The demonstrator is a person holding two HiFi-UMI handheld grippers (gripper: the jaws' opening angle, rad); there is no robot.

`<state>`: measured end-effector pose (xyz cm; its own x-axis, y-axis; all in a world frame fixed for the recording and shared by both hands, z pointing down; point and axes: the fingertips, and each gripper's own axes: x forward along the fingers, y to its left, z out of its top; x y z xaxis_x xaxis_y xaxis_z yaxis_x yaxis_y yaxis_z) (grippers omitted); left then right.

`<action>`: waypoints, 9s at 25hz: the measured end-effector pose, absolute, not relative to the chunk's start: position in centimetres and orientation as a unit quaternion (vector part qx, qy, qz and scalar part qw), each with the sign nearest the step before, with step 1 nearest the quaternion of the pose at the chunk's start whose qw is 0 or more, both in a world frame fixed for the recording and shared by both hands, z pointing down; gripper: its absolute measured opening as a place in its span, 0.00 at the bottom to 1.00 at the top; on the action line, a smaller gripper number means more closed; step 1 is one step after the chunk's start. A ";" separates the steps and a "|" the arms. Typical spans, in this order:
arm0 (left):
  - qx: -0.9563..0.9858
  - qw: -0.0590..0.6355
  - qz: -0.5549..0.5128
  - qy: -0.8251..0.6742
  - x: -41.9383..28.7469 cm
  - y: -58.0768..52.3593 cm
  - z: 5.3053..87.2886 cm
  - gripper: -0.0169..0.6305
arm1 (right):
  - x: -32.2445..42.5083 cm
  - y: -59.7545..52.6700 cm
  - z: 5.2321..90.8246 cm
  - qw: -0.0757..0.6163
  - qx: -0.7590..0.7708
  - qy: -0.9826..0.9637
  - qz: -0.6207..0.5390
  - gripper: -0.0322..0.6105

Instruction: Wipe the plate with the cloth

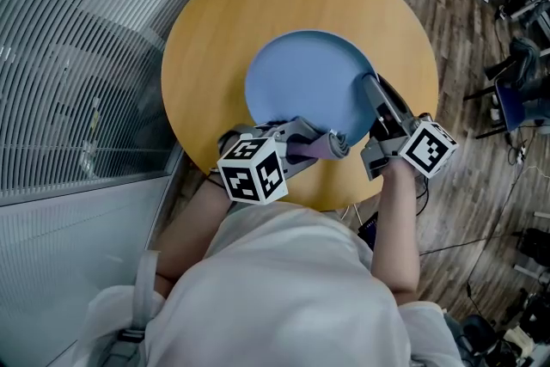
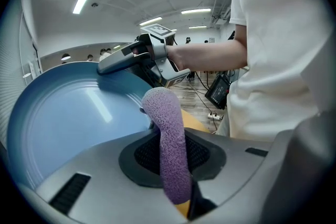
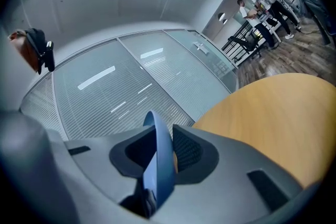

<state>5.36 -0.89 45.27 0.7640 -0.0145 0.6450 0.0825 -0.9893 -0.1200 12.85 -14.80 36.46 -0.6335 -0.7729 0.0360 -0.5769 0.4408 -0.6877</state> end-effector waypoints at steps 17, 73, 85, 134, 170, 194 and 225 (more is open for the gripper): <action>-0.946 0.013 -0.322 0.033 2.7 -3.1 44.8 0.14 | 13.8 -14.7 38.8 0.166 -0.394 0.816 -0.388 0.20; -0.954 -0.085 0.099 0.269 -6.5 -8.0 36.0 0.14 | 20.7 -13.0 47.1 0.187 -0.428 0.745 -0.476 0.18; -0.952 -0.110 0.092 0.272 -6.0 -8.0 37.6 0.14 | 21.6 -13.1 50.0 0.171 -0.426 0.740 -0.492 0.17; -0.939 -0.120 0.056 0.316 -7.9 -8.4 39.9 0.14 | 27.2 -23.1 58.7 0.214 -0.516 0.671 -0.487 0.15; -0.926 -0.124 0.019 0.356 -9.2 -7.9 41.6 0.14 | 31.6 -25.8 66.0 0.261 -0.635 0.540 -0.487 0.16; -0.923 -0.128 0.025 0.361 -10.1 -6.9 41.7 0.14 | 31.3 -25.7 66.4 0.160 -0.684 0.527 -0.479 0.18; -0.910 -0.085 0.018 0.406 -14.1 -7.7 41.4 0.14 | 28.1 -21.9 67.9 -0.081 -0.633 0.612 -0.467 0.26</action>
<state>-14.11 -7.73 41.40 0.6697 -0.7417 0.0355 -0.7355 -0.6559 0.1699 28.09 -21.93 67.91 -0.1856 -0.6996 0.6900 -0.8506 -0.2372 -0.4693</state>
